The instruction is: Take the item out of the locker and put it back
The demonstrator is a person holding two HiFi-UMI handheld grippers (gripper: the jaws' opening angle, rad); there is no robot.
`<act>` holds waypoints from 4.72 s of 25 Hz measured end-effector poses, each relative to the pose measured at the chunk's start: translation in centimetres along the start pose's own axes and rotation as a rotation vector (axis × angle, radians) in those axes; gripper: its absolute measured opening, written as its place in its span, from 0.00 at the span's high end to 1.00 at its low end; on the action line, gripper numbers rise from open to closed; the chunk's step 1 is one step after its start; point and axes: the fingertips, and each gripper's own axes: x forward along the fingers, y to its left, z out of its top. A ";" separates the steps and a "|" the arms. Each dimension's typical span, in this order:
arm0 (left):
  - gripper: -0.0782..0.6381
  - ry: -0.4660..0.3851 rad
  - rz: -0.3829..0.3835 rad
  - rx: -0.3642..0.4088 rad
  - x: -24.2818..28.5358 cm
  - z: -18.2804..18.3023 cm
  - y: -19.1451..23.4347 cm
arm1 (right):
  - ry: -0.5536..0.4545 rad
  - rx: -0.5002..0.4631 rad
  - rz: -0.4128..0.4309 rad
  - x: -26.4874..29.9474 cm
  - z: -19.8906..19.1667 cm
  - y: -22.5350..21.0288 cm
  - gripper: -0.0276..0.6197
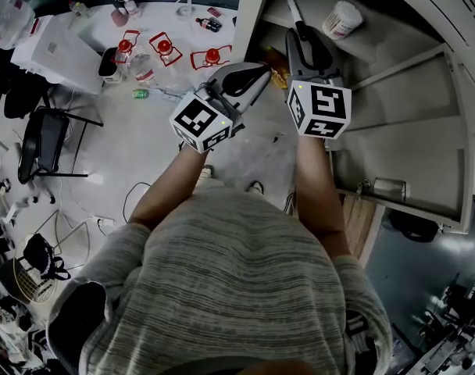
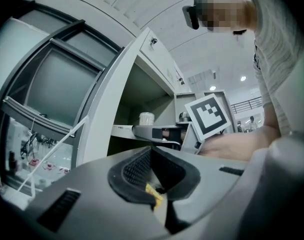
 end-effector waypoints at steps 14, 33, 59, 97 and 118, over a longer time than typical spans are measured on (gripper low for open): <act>0.88 -0.013 -0.011 0.009 0.5 0.8 -0.2 | -0.060 0.022 0.002 -0.4 0.9 -0.4 0.83; 0.88 -0.069 -0.027 0.057 1.5 4.1 -1.6 | -0.299 0.070 0.033 -9.3 6.1 0.7 0.83; 0.88 -0.086 -0.026 0.089 1.7 6.0 -1.9 | -0.236 -0.002 0.016 -6.2 4.3 0.2 0.83; 0.88 -0.097 -0.014 0.070 2.5 6.1 -0.6 | -0.164 0.008 -0.034 -4.2 4.9 -0.9 0.73; 0.88 -0.079 -0.040 0.077 3.2 5.9 -1.3 | 0.033 0.082 -0.205 -0.9 1.2 -7.9 0.54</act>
